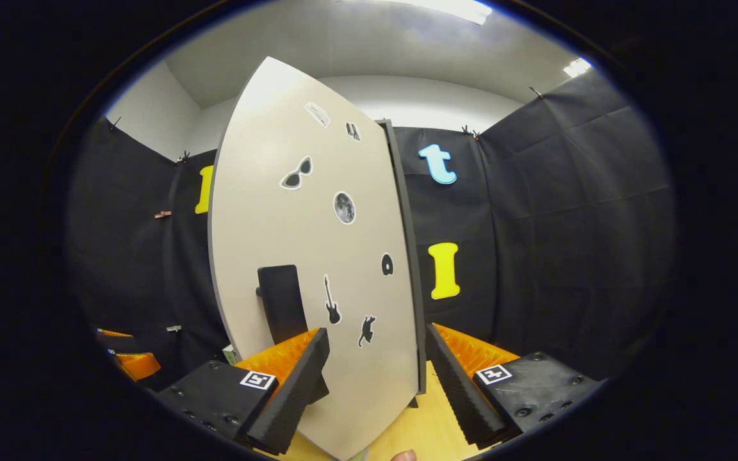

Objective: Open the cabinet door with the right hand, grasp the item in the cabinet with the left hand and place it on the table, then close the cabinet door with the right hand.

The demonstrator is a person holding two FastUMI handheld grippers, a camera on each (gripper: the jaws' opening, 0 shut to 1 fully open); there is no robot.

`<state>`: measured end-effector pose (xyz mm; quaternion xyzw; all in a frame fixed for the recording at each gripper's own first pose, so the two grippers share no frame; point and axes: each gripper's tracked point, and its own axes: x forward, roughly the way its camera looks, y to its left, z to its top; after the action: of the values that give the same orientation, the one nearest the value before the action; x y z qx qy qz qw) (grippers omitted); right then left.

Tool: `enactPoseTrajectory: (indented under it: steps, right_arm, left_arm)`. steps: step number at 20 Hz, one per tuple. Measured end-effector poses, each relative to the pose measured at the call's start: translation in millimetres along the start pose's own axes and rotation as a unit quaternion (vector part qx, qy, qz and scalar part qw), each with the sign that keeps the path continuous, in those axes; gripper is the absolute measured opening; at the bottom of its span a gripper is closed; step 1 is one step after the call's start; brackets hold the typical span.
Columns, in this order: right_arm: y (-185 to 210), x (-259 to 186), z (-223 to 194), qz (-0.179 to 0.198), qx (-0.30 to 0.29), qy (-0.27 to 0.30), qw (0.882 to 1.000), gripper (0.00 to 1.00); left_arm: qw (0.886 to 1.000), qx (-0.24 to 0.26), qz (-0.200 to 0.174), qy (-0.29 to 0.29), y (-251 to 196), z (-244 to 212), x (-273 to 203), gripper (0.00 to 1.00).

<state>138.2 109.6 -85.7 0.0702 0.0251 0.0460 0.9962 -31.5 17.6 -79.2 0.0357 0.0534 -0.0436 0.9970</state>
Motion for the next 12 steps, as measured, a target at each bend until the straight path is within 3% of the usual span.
enactPoseTrajectory:
  steps: [6,12]
  right_arm:
    - [72,8,-18,0.083,0.008,0.024,0.996,0.98]
    - [87,-12,-20,0.091,0.015,0.031,0.995,0.97]
  left_arm:
    - [1.000,-0.006,-0.010,-0.009,-4,9,1,0.99]
    - [0.999,-0.021,-0.014,-0.019,-6,16,5,0.99]
